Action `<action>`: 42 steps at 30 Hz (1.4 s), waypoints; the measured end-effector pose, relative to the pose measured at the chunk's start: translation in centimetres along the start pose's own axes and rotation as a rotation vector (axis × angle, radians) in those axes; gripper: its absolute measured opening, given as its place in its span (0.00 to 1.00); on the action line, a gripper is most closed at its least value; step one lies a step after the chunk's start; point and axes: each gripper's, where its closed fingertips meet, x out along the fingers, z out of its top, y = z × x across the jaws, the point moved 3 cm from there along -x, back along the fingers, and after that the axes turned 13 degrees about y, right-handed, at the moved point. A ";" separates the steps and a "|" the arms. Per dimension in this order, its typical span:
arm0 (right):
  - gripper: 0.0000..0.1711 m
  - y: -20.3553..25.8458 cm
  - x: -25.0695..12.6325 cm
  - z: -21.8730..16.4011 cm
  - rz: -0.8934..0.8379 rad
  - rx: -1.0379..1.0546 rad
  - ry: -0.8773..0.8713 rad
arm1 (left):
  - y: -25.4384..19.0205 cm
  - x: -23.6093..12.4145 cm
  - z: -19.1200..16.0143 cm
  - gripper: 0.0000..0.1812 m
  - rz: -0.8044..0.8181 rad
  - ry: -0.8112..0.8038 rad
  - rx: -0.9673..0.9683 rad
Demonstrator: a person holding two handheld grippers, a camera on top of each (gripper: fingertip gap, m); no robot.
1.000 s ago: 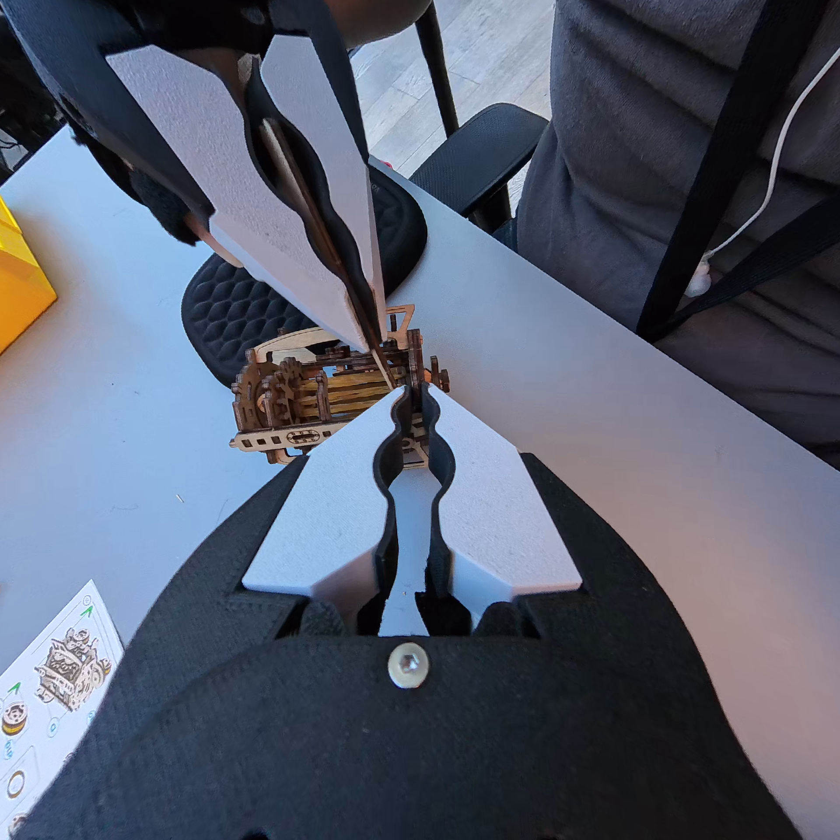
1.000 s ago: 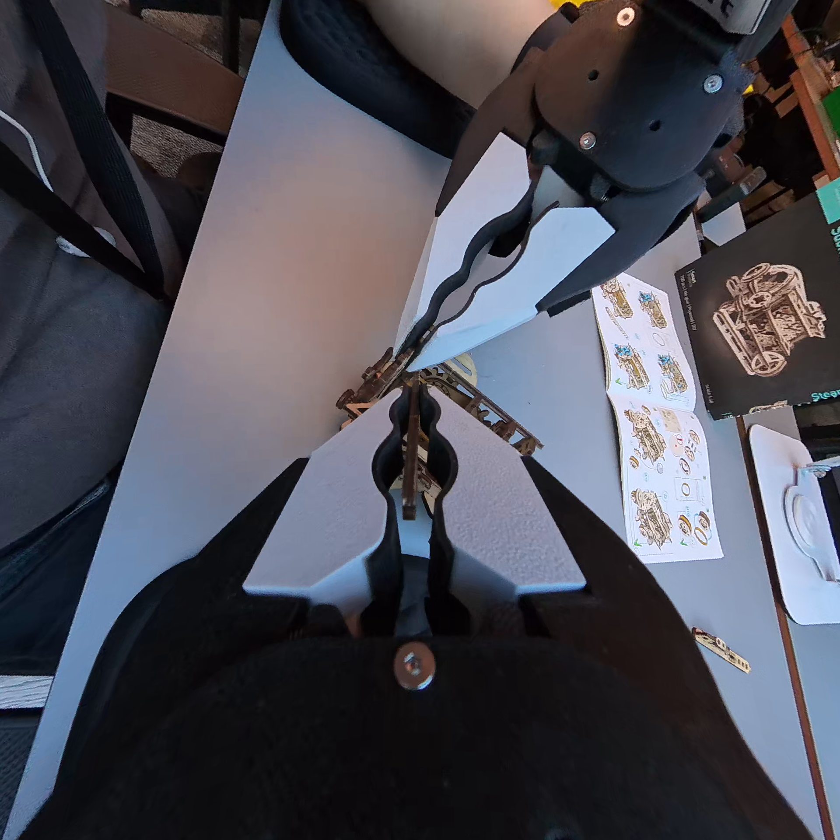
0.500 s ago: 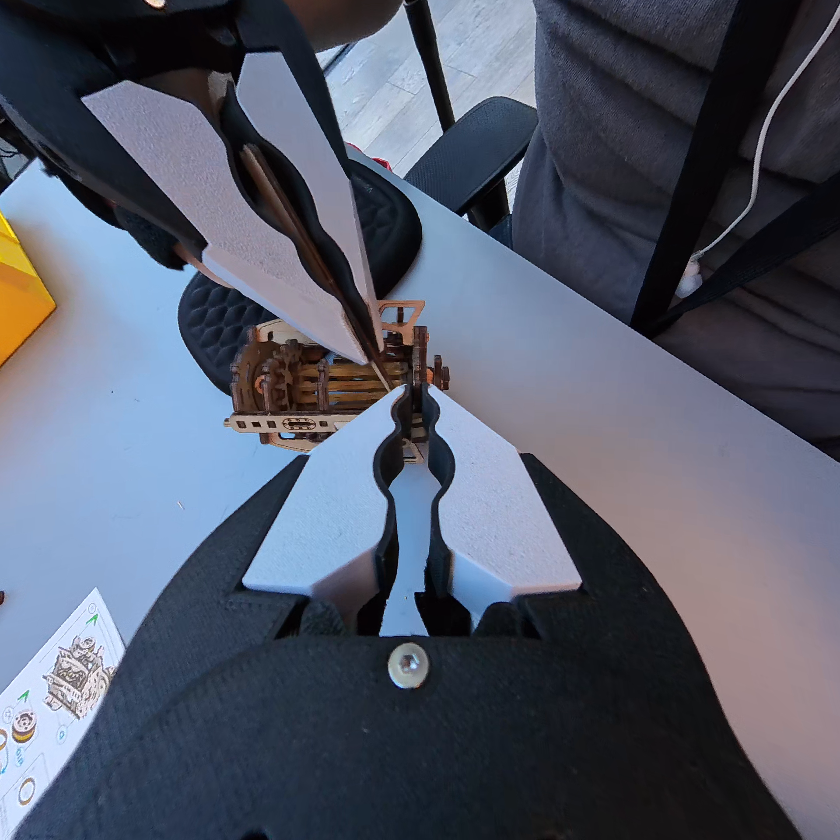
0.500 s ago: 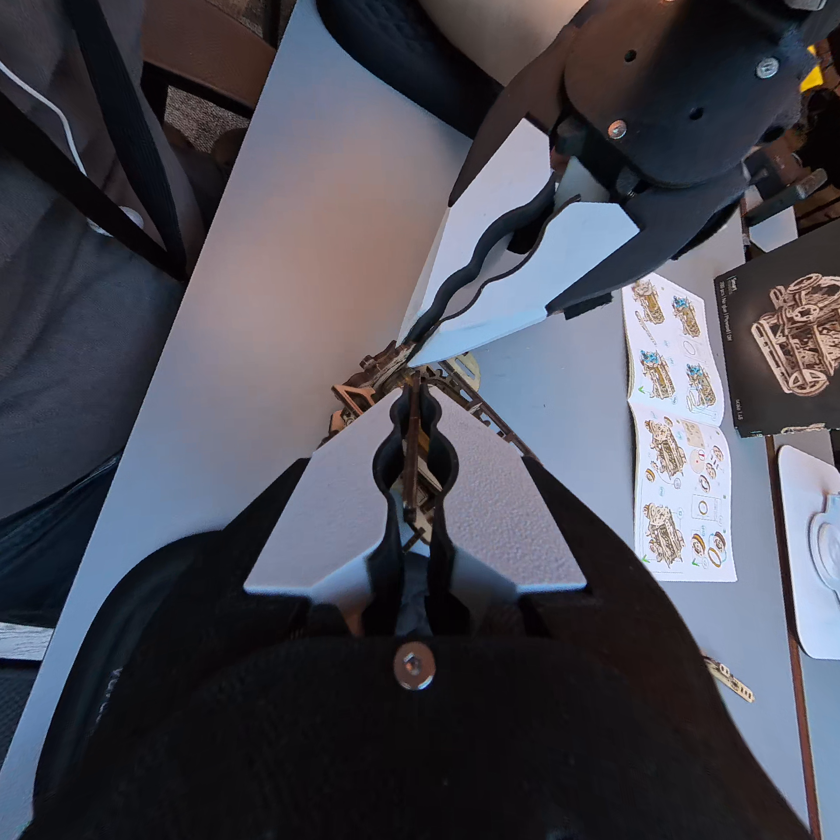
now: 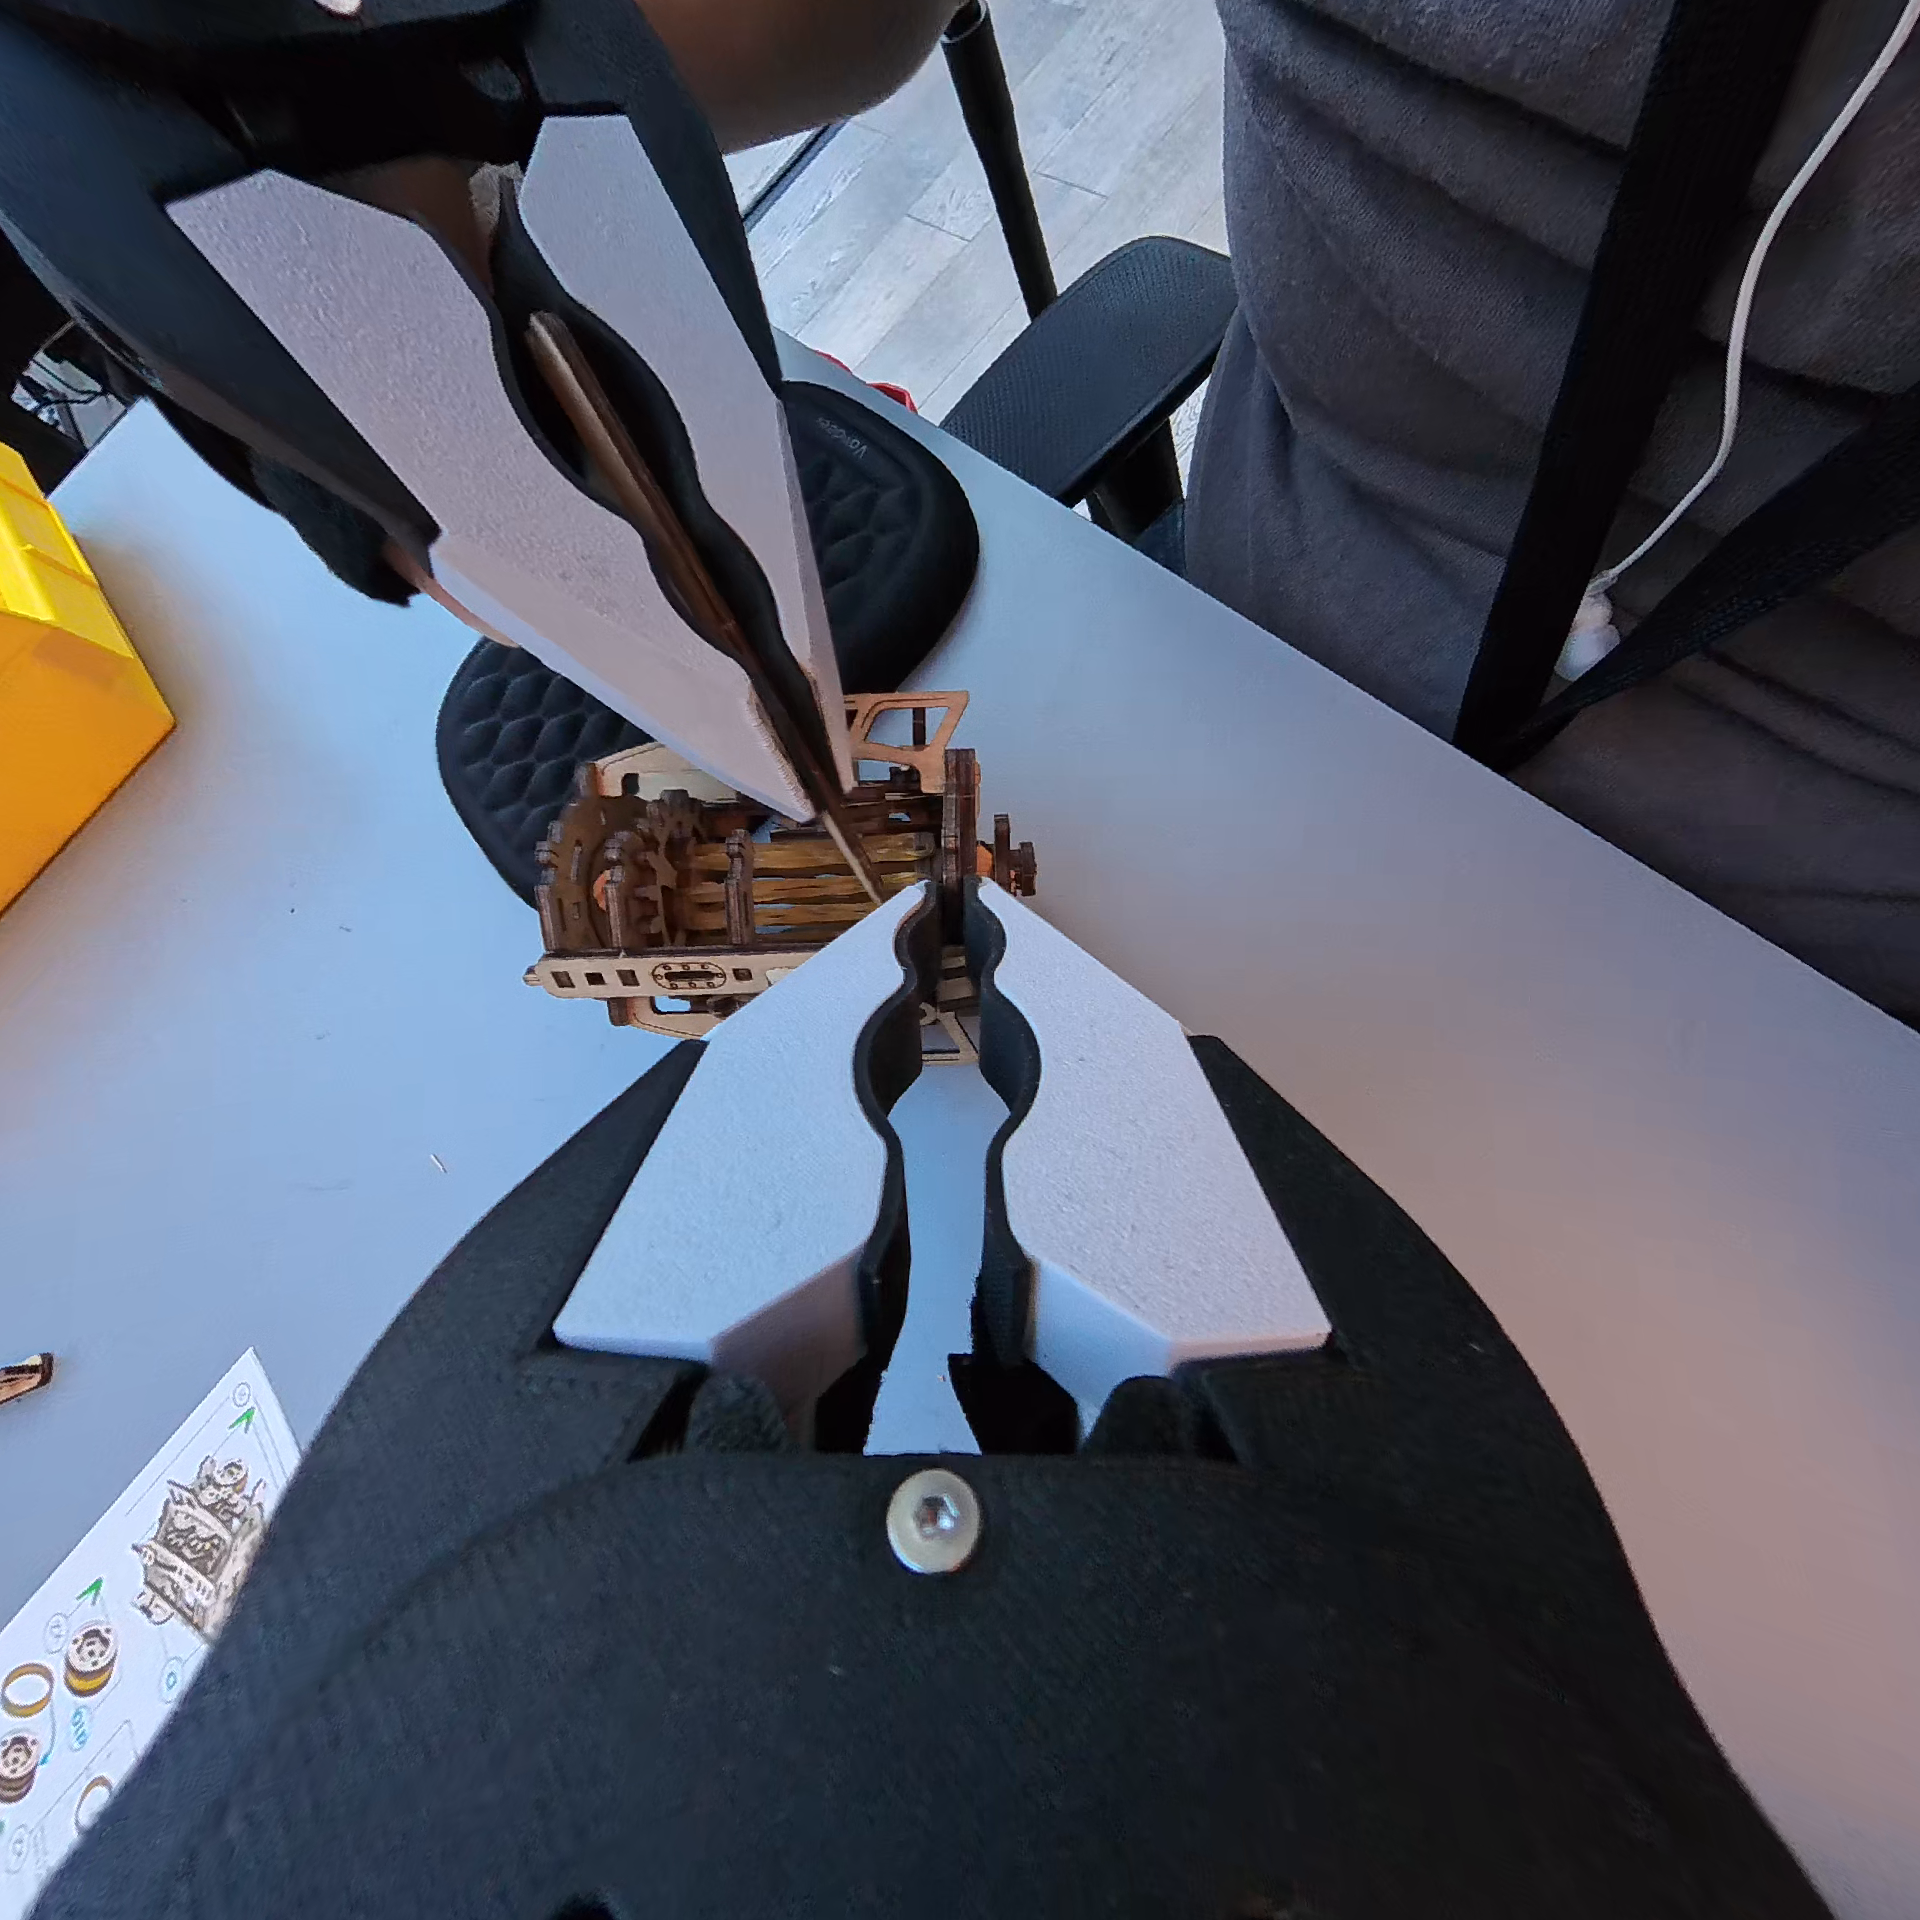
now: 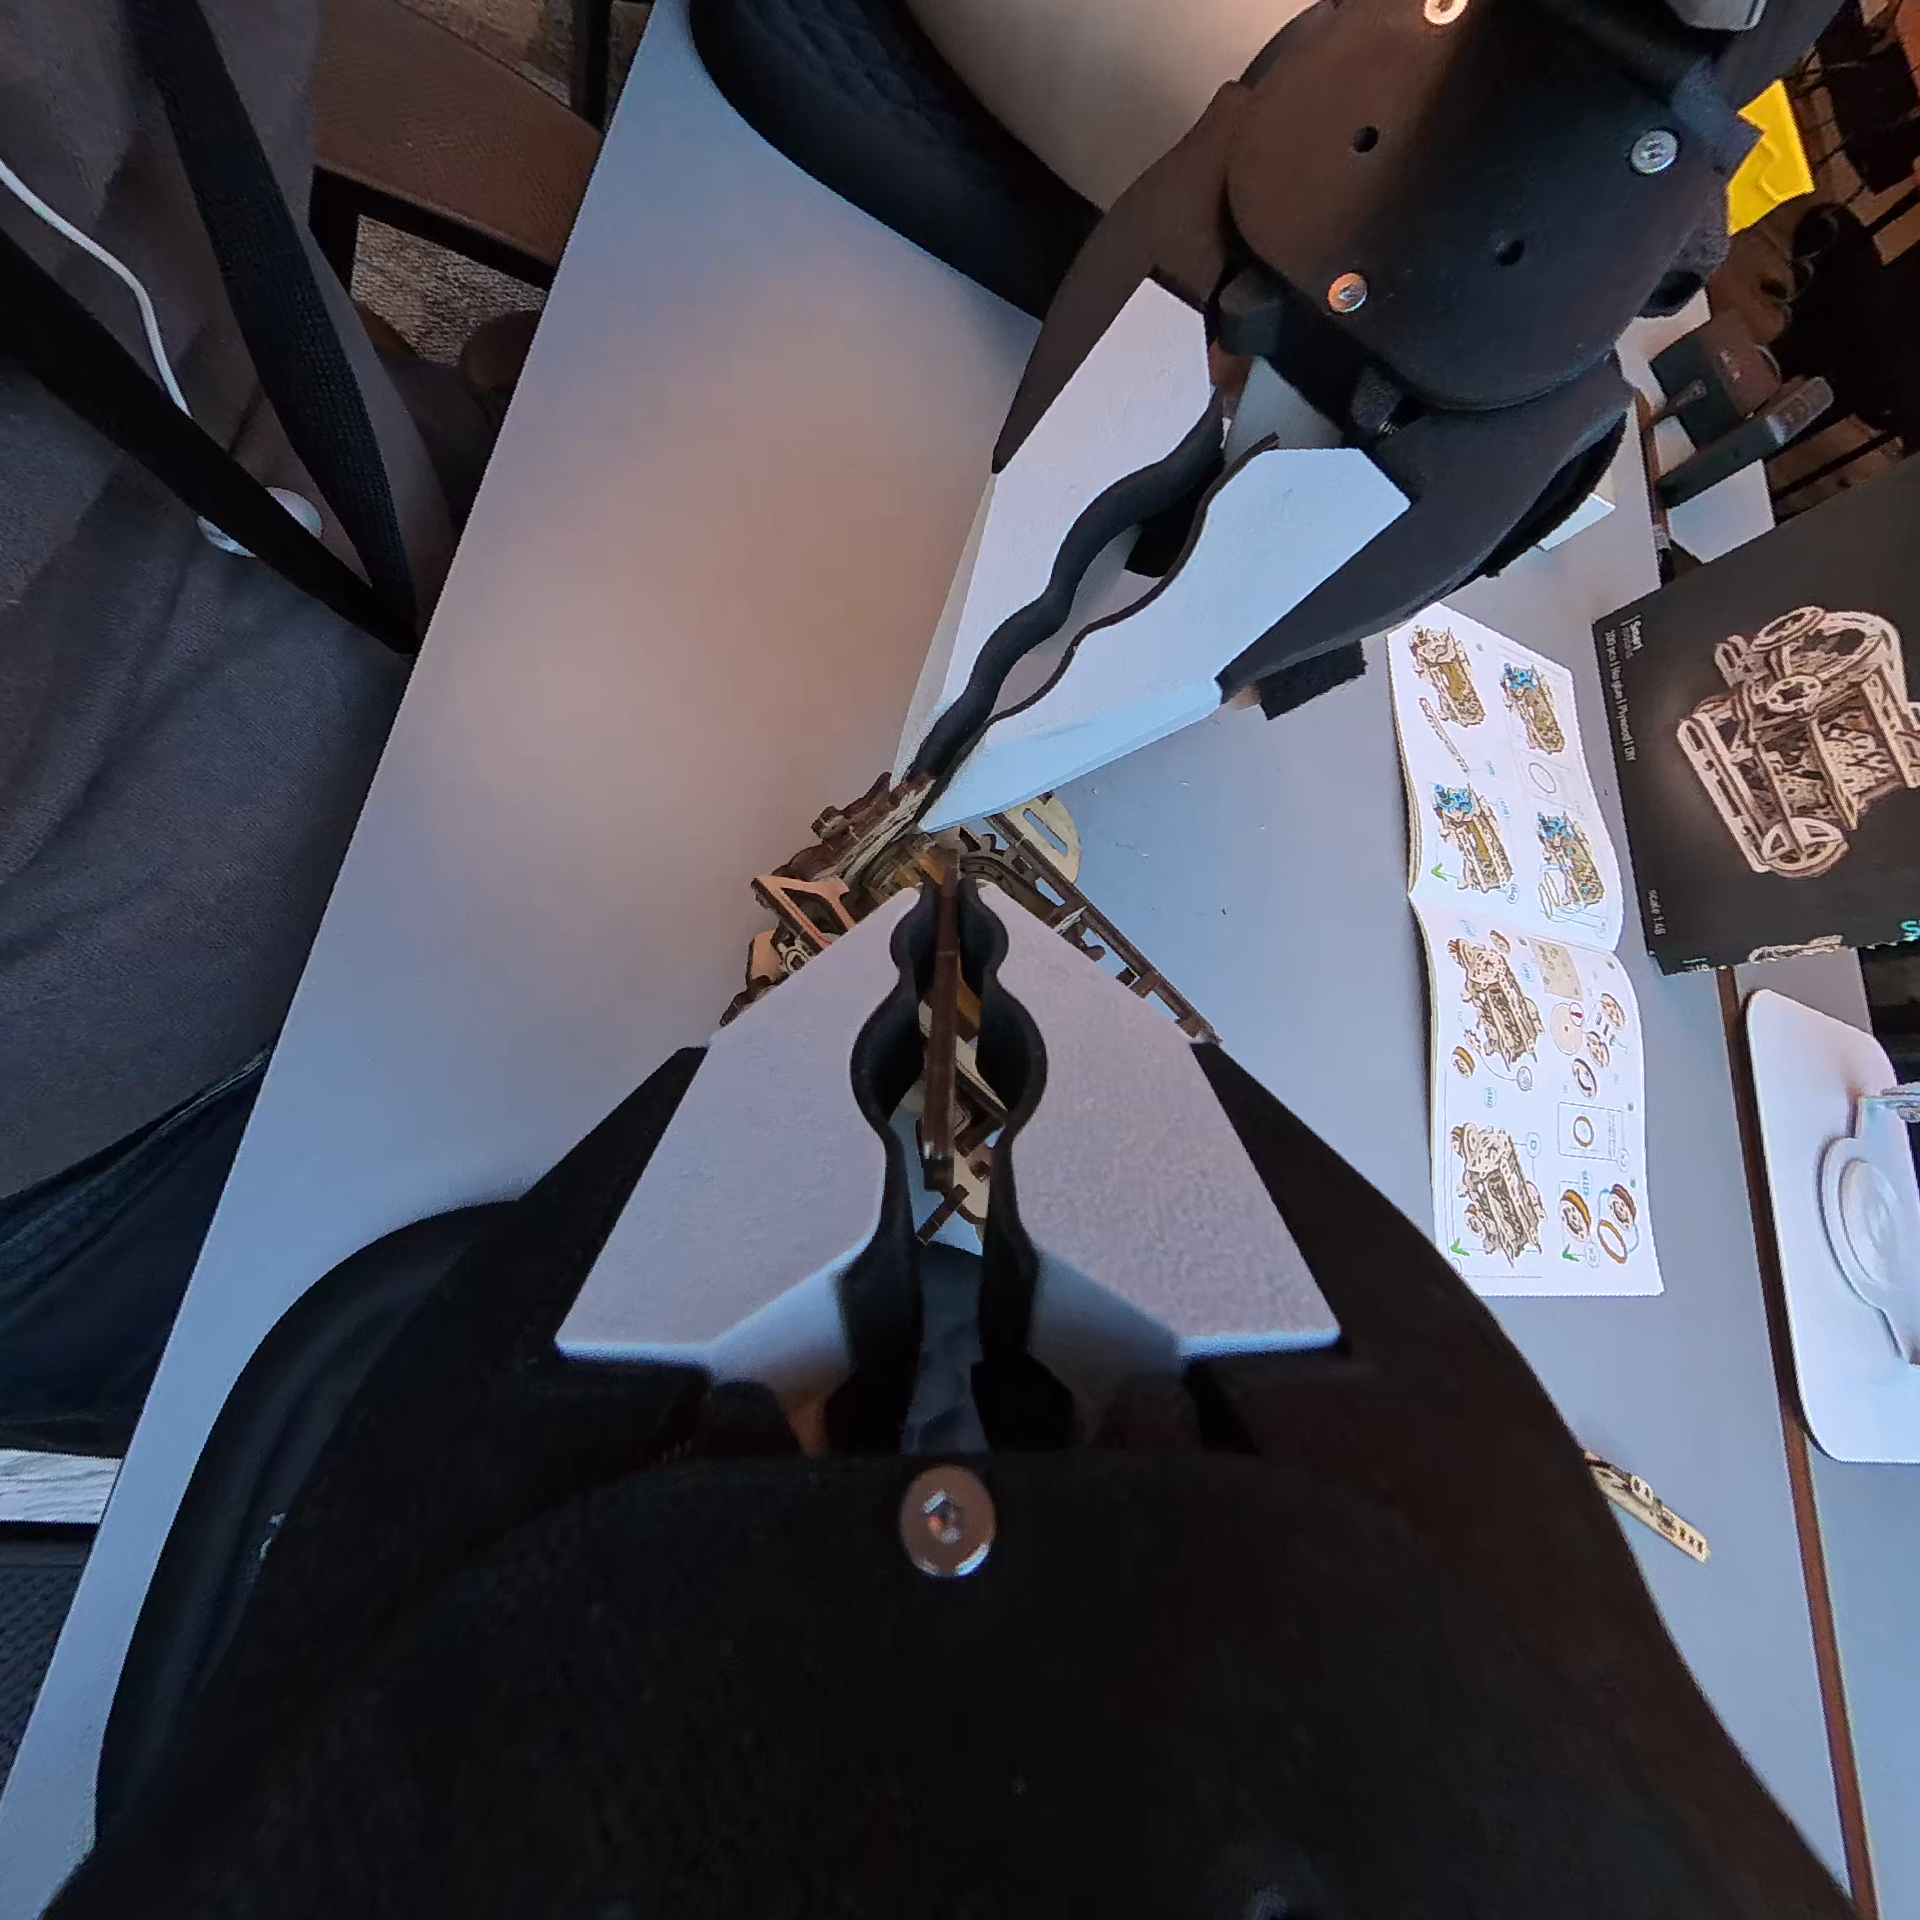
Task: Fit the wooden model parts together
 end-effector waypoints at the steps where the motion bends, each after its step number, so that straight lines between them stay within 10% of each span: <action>1: 0.01 -0.1 -0.1 -0.1 -0.005 0.008 -0.001 | 0.1 0.0 0.0 0.00 0.006 -0.002 -0.001; 22: 0.01 -0.5 -1.6 -1.5 -0.043 0.147 -0.094 | 2.6 -2.8 0.5 0.25 0.106 -0.268 -0.267; 42: 0.01 -0.1 -1.4 -1.9 0.156 0.201 -0.196 | 1.8 0.2 0.1 0.13 0.096 -0.297 -0.316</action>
